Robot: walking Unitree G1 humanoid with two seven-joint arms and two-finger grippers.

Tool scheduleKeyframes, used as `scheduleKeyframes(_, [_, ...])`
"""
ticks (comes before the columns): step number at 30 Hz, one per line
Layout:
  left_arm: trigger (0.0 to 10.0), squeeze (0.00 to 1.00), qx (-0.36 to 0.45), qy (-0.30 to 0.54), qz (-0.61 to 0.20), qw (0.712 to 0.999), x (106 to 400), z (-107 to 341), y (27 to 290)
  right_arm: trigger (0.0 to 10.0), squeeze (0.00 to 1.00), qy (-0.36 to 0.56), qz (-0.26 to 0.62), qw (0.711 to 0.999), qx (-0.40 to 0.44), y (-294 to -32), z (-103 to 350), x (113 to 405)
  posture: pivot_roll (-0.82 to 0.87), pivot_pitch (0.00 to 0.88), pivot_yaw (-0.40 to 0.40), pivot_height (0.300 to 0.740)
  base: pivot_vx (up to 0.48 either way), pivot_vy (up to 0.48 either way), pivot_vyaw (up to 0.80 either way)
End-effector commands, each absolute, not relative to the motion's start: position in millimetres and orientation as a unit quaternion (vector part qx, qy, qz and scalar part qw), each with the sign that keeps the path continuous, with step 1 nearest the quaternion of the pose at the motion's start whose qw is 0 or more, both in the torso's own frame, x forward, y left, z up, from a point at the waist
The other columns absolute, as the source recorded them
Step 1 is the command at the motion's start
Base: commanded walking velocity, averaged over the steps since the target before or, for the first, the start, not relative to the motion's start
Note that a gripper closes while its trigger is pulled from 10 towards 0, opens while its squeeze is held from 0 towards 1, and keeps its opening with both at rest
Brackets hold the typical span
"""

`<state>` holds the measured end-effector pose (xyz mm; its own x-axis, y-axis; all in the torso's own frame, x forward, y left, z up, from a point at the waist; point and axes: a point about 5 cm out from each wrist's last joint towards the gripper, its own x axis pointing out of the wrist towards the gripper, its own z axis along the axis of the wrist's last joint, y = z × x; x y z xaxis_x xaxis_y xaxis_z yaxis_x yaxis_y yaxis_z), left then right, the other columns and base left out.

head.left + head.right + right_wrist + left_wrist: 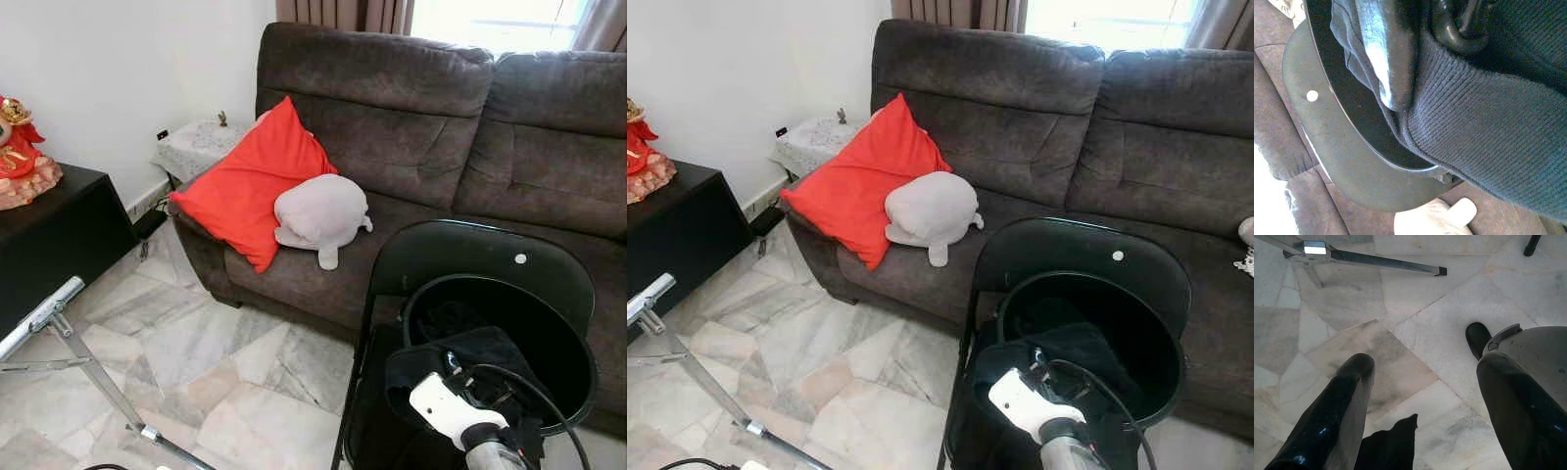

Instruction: Hang hanger

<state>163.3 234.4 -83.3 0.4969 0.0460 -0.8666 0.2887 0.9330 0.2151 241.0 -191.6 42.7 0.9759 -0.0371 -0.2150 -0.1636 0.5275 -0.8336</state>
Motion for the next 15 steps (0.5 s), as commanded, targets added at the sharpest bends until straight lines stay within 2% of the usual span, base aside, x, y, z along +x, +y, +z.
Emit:
scheduleKeyframes(1, [10.0,0.00,0.181,0.502,-0.073,0.843,161,-83,240,0.0,0.00,0.112,0.034,0.866,-0.487,-193,40,241,-0.04,0.000,0.077,0.740,0.000,0.000,0.00])
scheduleKeyframes(8, [10.0,0.00,0.181,0.501,-0.071,0.843,161,-83,240,0.0,0.00,0.107,0.020,0.870,-0.481,-196,45,244,-0.04,0.000,0.081,0.740,0.000,0.000,0.00])
scheduleKeyframes(15, [10.0,0.00,0.180,0.500,-0.067,0.844,159,-83,240,0.0,0.00,0.095,-0.015,0.891,-0.444,-202,59,252,-0.03,0.000,0.077,0.740,0.000,0.000,0.00])
